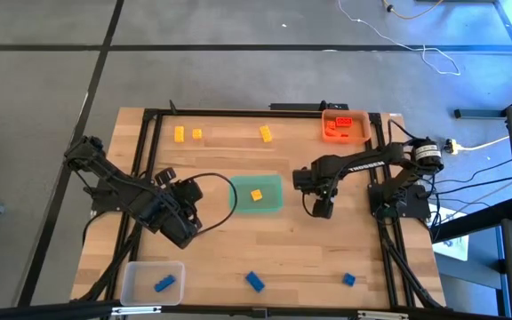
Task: Sort & place blocks by color
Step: Put the blue game piece into the transparent bin
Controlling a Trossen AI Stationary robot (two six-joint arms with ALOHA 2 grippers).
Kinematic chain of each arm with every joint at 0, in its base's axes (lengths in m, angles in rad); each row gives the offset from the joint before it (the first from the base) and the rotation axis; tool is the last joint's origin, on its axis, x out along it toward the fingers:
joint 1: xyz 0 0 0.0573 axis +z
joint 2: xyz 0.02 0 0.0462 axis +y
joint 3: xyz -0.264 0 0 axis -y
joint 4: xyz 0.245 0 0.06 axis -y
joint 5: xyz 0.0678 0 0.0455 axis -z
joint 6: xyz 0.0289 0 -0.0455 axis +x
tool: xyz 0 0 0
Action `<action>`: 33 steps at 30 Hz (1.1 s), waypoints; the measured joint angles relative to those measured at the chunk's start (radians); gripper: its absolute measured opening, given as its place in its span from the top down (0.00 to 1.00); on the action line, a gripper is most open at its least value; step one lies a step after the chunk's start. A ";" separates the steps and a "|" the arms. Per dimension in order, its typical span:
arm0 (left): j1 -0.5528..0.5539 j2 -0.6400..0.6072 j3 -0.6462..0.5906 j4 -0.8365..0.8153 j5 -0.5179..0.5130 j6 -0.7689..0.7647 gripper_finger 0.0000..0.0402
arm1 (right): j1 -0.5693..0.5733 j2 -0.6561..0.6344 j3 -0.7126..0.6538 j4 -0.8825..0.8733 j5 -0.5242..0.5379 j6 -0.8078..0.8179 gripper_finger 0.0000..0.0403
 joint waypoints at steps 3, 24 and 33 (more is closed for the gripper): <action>0.000 0.000 0.000 0.000 0.000 0.000 0.64 | 0.000 0.000 -0.011 0.001 0.008 0.006 0.38; 0.056 0.000 0.000 0.000 0.019 0.002 0.64 | 0.000 -0.003 -0.140 0.225 0.028 -0.045 0.44; 0.079 0.000 0.000 0.001 0.048 0.000 0.64 | 0.000 -0.003 -0.133 0.218 0.049 -0.046 0.66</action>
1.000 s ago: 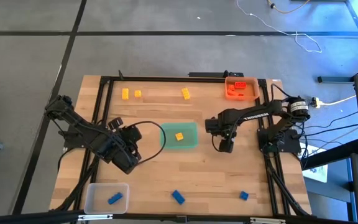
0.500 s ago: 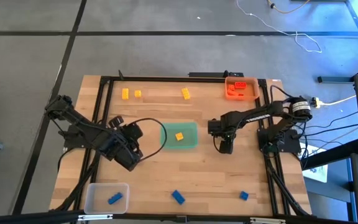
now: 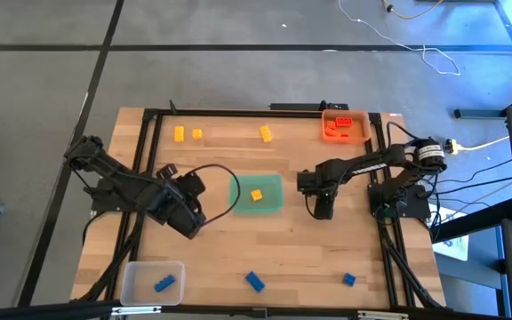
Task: Sort & place blocks by color
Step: Put the blue game piece into the transparent bin
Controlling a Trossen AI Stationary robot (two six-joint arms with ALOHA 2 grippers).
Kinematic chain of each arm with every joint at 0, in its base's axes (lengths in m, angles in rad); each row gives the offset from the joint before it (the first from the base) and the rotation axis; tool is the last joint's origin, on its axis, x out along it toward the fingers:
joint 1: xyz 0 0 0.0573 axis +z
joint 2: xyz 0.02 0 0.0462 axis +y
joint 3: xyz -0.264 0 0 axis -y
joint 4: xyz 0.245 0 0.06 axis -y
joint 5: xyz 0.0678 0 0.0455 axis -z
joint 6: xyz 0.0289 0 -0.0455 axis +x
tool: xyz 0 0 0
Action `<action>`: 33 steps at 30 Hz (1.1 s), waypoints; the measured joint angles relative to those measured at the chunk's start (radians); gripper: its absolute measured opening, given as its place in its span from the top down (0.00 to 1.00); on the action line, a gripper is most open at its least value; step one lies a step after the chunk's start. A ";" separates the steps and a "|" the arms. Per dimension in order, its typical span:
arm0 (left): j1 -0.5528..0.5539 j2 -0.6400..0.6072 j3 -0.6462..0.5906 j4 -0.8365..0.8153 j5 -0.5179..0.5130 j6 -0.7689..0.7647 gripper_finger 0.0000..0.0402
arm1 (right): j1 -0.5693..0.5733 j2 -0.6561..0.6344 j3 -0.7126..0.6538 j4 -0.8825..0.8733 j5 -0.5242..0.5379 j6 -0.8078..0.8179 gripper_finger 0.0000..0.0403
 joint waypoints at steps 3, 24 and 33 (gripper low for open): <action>0.011 0.000 0.000 0.013 0.000 -0.021 0.64 | 0.000 0.008 0.035 -0.034 0.005 -0.004 0.66; 0.188 -0.007 0.000 0.263 -0.076 0.179 0.64 | 0.009 0.006 0.619 -0.076 0.368 -0.162 0.66; 0.323 -0.067 0.001 0.667 0.141 0.374 0.64 | 0.064 0.005 0.806 -0.084 0.406 -0.295 0.66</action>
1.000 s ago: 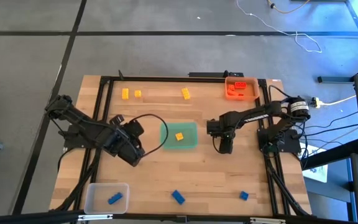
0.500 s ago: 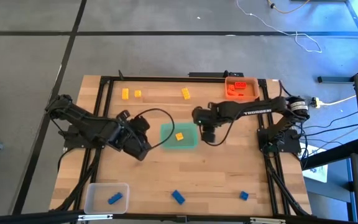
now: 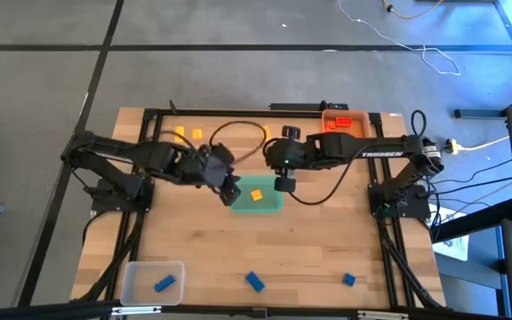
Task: Sort & place blocks by color
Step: Put the blue game piece into the transparent bin
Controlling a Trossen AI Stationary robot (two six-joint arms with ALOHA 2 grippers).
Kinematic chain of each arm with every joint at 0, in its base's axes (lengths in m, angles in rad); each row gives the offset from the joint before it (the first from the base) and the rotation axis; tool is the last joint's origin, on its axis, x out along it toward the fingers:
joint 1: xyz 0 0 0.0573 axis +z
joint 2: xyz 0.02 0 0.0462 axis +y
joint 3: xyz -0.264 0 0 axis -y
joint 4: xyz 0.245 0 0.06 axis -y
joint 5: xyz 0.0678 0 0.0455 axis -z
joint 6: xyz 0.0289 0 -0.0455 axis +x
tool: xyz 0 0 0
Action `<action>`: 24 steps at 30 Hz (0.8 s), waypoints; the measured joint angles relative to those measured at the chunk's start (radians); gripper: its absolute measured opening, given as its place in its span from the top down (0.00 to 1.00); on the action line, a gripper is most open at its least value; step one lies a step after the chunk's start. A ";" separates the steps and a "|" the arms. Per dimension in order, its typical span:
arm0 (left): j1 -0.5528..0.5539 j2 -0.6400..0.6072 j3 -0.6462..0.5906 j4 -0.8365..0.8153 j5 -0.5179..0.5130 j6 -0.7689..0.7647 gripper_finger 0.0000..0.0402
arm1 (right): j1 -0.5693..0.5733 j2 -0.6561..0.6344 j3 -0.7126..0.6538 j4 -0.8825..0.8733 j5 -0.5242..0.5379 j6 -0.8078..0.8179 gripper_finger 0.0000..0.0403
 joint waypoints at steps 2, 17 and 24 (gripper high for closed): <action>0.024 -0.010 0.000 0.068 0.067 0.019 0.64 | 0.016 -0.001 0.025 0.007 0.021 -0.028 0.66; 0.152 -0.015 -0.001 0.266 0.180 0.018 0.64 | 0.104 -0.002 0.042 0.045 0.232 -0.073 0.66; 0.191 -0.015 -0.001 0.329 0.205 0.038 0.64 | 0.109 -0.002 0.042 0.098 0.237 -0.073 0.66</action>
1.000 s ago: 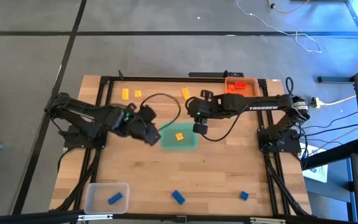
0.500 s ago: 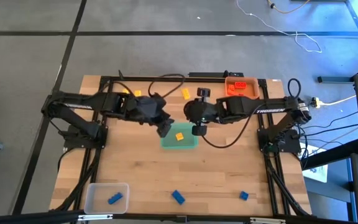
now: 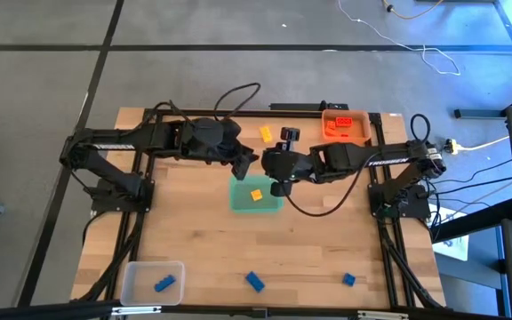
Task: Sort & place blocks by color
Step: Put the blue game piece into the transparent bin
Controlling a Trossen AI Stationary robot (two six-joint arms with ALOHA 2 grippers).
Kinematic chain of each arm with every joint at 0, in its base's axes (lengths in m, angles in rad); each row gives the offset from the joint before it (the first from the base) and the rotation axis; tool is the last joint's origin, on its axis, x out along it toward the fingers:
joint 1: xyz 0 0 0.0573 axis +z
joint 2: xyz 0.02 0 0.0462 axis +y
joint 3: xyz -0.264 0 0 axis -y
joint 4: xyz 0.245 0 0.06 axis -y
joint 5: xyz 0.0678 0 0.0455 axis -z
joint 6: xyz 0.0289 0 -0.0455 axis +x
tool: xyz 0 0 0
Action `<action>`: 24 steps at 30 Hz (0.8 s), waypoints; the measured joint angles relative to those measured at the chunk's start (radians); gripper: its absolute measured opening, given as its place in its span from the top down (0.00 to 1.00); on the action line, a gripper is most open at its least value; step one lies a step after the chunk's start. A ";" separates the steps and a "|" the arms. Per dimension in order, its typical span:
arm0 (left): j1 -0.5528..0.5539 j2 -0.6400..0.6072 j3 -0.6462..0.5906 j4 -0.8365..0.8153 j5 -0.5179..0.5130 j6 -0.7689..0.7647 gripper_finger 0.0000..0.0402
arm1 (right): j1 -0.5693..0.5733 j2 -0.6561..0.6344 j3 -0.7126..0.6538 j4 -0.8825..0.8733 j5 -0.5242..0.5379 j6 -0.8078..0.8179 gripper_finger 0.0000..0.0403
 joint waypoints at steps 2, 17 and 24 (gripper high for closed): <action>0.003 0.009 0.000 0.010 -0.007 0.014 0.64 | 0.000 0.000 0.000 0.027 0.001 -0.008 0.66; 0.021 0.073 0.000 0.042 -0.006 0.057 0.64 | 0.000 0.000 0.000 0.067 0.025 -0.050 0.66; 0.026 0.090 -0.001 0.049 -0.006 0.056 0.64 | 0.000 0.000 -0.001 0.069 0.024 -0.051 0.66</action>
